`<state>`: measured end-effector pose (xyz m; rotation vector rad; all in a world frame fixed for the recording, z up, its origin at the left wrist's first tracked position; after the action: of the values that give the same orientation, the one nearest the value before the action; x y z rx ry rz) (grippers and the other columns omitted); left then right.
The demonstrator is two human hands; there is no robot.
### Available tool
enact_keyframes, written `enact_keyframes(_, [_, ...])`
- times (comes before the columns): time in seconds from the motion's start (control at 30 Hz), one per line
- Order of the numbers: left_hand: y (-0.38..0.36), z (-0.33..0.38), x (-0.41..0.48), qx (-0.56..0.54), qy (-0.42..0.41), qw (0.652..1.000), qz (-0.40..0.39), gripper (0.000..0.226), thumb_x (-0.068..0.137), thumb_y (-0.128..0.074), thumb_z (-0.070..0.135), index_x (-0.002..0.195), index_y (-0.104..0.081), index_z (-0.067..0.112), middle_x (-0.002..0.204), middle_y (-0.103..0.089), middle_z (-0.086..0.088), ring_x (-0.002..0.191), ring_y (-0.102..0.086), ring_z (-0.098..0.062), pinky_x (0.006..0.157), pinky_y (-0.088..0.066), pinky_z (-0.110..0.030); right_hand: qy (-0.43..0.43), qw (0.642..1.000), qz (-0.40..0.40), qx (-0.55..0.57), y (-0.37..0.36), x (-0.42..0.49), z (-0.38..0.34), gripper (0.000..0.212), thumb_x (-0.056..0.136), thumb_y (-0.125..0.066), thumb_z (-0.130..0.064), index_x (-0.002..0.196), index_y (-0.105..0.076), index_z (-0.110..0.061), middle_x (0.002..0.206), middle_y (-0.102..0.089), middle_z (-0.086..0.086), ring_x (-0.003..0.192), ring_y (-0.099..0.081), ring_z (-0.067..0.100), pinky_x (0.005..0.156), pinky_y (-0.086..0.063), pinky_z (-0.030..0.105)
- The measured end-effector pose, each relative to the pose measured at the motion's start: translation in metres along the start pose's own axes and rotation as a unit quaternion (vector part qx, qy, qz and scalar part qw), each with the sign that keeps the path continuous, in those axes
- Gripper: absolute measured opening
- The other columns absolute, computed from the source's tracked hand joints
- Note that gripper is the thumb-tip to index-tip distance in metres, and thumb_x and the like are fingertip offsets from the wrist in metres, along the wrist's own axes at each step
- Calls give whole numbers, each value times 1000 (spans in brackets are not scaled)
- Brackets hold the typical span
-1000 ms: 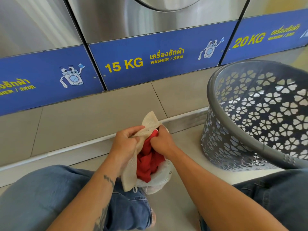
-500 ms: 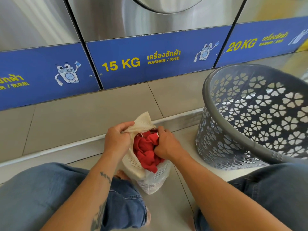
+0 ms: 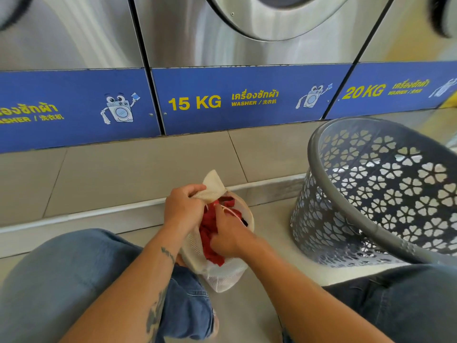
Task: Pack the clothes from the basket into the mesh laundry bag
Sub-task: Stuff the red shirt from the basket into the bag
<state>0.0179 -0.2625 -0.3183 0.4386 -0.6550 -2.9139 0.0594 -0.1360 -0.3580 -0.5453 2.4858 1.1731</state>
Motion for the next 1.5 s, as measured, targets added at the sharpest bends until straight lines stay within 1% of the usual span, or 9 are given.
enact_keyframes(0.13, [5,-4,3,-10,17,1000,16,31,86,-60,10,105,-74,29,104,-70,10,92,-61,-9,78,-47,-23,-65,991,-60,99,-32,4,46,123,75,-67,-34,158,22,-21,159,-31,5,145,-35,29,116,-31,36])
enact_keyframes(0.33, [-3,8,2,-5,-20,1000,-4,35,86,-57,7,110,-73,26,105,-68,9,90,-60,-7,79,-45,-21,-92,962,107,233,16,7,85,62,75,-55,0,131,-53,-26,118,-65,-2,111,-62,21,89,-52,31])
enact_keyframes(0.6, [-8,13,-1,21,-32,999,-21,33,86,-59,10,112,-73,25,107,-67,10,87,-57,-3,70,-40,-15,-78,983,162,27,32,-4,72,43,73,-55,-7,112,-41,-17,98,-63,3,88,-64,28,68,-49,37])
enact_keyframes(0.7, [-5,9,-3,24,-20,999,-24,36,84,-58,7,110,-73,26,107,-68,10,91,-59,-7,78,-44,-20,-53,992,70,89,11,1,54,74,74,-63,-16,142,-34,-19,120,-57,1,113,-59,26,88,-49,35])
enact_keyframes(0.77, [-4,6,-4,32,-16,999,-30,38,82,-57,5,108,-74,26,108,-70,8,93,-61,-10,81,-48,-24,-50,988,-6,143,-10,1,43,104,76,-65,-16,160,-4,-24,140,-49,4,130,-51,26,100,-44,32])
enact_keyframes(0.9, [0,3,-6,34,-8,999,-27,36,83,-56,6,105,-74,27,106,-70,6,93,-62,-13,83,-51,-29,-98,984,-31,148,-39,2,51,130,67,-69,-22,157,23,-30,157,-31,4,138,-40,28,113,-38,41])
enact_keyframes(1.0, [-1,7,-7,29,-19,999,-40,34,84,-55,9,107,-73,27,106,-69,9,97,-62,-11,85,-52,-28,-120,981,5,153,-37,6,64,134,54,-68,-36,159,16,-32,160,-24,5,143,-34,32,117,-34,49])
enact_keyframes(1.23, [-16,9,-10,37,-44,994,-94,43,86,-51,-1,108,-74,27,109,-69,8,98,-63,-9,83,-51,-23,-152,949,101,257,-20,11,106,111,46,-67,-47,150,-29,-30,134,-55,1,118,-57,24,101,-51,49])
enact_keyframes(1.5, [-15,15,-6,29,-53,996,-71,35,88,-55,3,112,-73,22,111,-68,6,103,-60,-11,87,-47,-23,-130,981,7,143,1,4,66,88,75,-63,-26,155,-24,-23,135,-57,6,118,-56,26,92,-48,34])
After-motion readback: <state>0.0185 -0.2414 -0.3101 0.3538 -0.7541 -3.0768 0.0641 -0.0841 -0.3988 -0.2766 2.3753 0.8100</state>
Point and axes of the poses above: each hand's wrist, its own x-axis towards the middle knuckle, its own y-axis out of the back of the hand, z = x × y, the point moved 8 cm from there along x, towards the middle knuckle
